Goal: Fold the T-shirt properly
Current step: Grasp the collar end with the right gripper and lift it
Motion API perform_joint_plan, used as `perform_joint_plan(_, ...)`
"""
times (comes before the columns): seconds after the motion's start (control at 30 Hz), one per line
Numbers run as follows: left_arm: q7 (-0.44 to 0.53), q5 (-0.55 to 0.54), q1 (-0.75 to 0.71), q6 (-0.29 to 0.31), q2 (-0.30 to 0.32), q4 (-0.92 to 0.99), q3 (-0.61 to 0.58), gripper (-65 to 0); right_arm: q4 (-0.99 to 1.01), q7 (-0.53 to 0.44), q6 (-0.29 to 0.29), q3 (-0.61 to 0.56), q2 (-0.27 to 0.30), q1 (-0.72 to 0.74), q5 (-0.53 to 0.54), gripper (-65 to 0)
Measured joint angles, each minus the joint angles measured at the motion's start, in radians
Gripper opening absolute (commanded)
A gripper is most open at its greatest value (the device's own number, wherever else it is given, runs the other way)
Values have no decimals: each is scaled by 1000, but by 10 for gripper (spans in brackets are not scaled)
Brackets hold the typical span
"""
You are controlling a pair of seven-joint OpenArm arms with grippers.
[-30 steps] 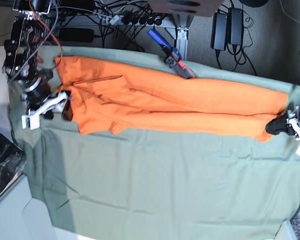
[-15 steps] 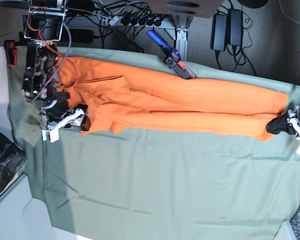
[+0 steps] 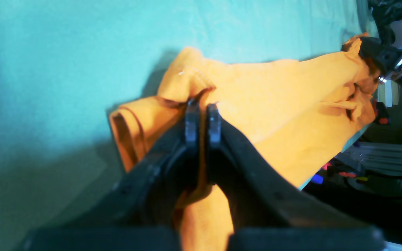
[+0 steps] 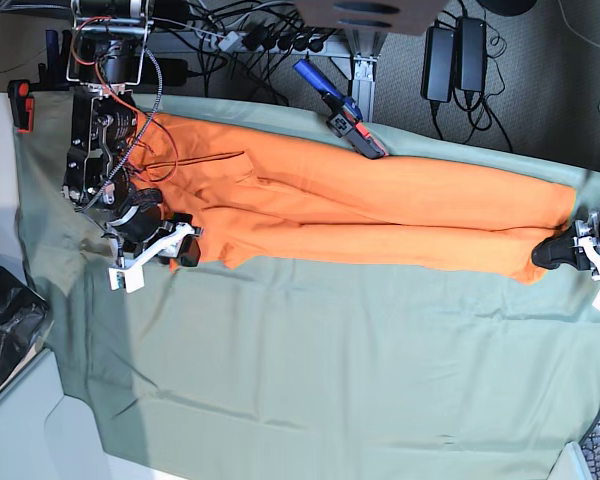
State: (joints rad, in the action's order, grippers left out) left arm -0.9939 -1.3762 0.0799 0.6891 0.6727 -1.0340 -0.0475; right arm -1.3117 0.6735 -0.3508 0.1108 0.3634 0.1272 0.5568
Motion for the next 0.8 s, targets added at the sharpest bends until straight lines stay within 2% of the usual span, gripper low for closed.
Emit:
perform_joint_plan(0.07,0,0,0,0,0,0,0,-650,-5,5,0,0,0,-2,0,-642)
perform_joint_plan(0.1,0,0,0,0,0,0,0,-650,-6,5,0,0,0,-3,0,-650)
perform_joint_plan(0.37,1,0,0,0,0,0,0,-650,-119,57,0,0,2,-32,-7,-650)
perform_joint_plan(0.6,-13,0,0,0,1,0,0,-650,-367,58,-2,-2,52,-212,-5,-650)
perform_joint_plan(0.8,-37,-32,-14,0,24,-1,-2,-650,-506,61,-2,49,55,-363,0,-650)
